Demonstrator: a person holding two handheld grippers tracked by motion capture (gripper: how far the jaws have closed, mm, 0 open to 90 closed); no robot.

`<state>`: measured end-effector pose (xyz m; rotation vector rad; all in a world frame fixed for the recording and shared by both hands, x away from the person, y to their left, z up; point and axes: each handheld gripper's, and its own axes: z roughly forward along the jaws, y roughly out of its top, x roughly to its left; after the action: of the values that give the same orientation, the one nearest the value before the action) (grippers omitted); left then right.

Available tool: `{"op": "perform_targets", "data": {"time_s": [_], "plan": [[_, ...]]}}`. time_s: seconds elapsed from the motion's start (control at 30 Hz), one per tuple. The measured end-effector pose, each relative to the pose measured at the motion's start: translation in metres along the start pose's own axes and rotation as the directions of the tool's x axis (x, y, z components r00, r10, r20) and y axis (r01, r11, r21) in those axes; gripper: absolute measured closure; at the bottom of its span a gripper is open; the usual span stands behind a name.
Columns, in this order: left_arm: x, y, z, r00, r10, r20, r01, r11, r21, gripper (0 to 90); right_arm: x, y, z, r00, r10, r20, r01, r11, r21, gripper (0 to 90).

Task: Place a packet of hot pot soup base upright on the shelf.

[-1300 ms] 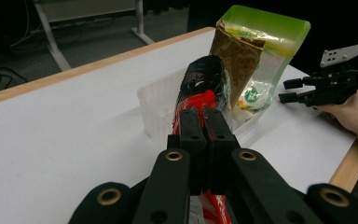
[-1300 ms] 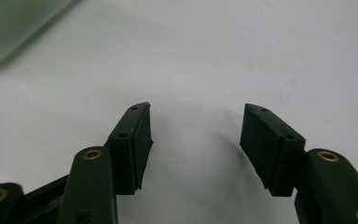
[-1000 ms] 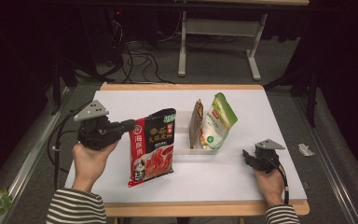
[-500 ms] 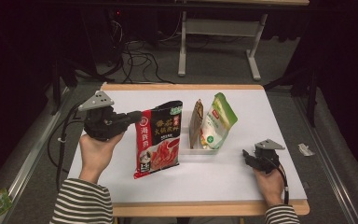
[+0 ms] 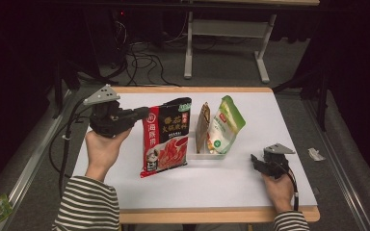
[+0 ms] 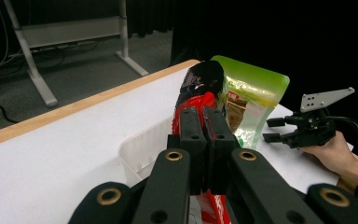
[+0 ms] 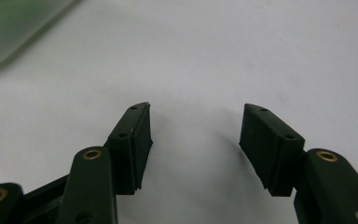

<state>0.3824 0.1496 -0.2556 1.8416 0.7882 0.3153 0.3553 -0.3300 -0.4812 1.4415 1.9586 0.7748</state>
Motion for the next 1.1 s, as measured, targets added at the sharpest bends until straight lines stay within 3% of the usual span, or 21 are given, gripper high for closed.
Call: {"op": "perform_targets", "data": {"time_s": [0.23,0.43,1.1], "plan": [[0.001,0.007,0.005,0.9999,0.006,-0.013,-0.007,0.9998,-0.017,88.6,0.000,0.000,-0.001,1.0000,0.003,-0.002,-0.003,1.000,0.000,42.9],[0.006,0.011,0.010,0.9996,-0.002,-0.028,0.001,0.9996,-0.027,88.6,-0.004,-0.004,-0.008,0.9987,0.038,-0.034,-0.041,0.996,-0.078,42.8],[0.019,0.020,0.036,0.9971,-0.032,-0.069,0.029,0.9987,-0.042,88.5,-0.003,-0.004,-0.008,0.9992,0.015,-0.037,-0.018,0.997,-0.076,41.8]]}}
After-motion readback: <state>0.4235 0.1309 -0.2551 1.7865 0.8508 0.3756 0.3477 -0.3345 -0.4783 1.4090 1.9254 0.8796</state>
